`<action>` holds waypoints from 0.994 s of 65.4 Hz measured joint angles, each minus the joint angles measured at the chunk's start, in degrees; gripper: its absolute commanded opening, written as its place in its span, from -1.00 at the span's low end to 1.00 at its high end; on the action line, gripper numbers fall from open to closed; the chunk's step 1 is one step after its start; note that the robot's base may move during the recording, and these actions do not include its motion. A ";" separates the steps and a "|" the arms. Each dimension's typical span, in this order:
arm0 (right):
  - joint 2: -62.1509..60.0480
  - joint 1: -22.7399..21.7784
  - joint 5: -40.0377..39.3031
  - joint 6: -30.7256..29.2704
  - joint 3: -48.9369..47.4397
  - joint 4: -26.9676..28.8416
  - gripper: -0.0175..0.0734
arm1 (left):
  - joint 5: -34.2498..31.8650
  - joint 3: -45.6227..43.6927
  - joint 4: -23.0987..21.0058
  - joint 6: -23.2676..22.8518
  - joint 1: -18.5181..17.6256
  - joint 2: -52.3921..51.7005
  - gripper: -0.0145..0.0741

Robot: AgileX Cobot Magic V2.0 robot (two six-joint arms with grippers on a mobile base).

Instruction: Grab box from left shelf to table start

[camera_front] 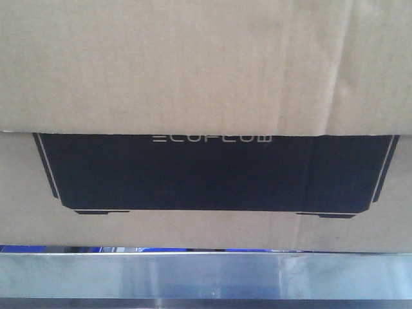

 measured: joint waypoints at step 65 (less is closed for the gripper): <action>0.00 0.00 0.00 0.00 0.00 0.00 -0.51 | 0.00 0.00 2.04 -7.41 0.00 0.00 -0.89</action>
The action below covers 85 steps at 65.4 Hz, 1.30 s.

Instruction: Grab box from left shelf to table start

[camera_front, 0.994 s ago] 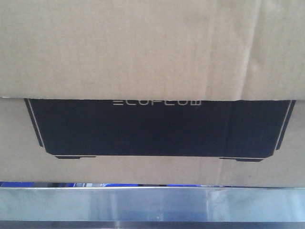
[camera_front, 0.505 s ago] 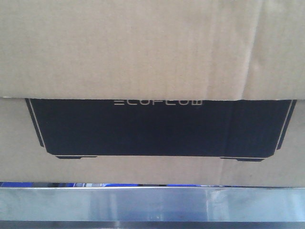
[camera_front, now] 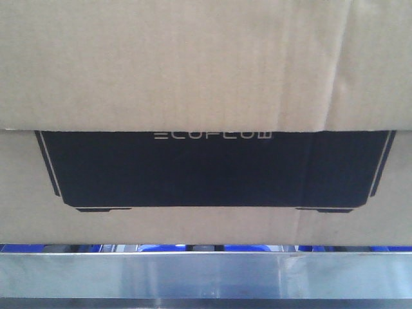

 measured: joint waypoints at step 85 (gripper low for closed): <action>0.00 0.00 4.93 0.00 -1.21 0.00 -0.51 | -0.22 0.00 1.13 2.25 0.00 0.09 -0.89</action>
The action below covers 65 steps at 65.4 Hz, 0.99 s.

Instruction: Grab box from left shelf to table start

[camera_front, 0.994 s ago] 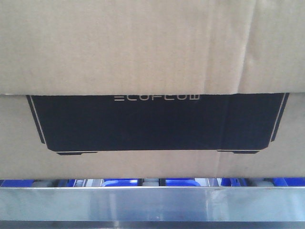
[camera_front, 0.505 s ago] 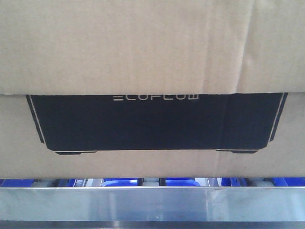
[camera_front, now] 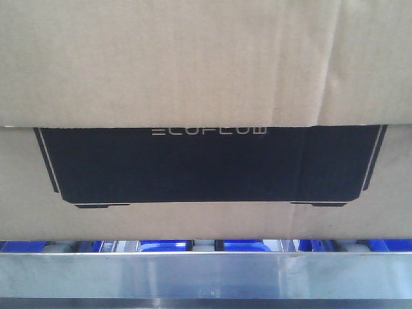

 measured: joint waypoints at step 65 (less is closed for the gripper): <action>14.25 0.00 41.09 0.00 -38.89 4.62 0.15 | 0.00 0.00 0.22 0.09 0.00 0.00 -0.89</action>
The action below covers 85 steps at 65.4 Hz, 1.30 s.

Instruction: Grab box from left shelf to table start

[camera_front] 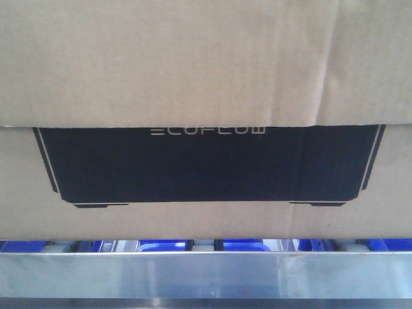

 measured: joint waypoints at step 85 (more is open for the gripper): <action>44.62 1.10 14.17 7.46 -31.44 -7.79 0.23 | 0.00 0.00 0.06 0.00 0.00 0.00 -0.89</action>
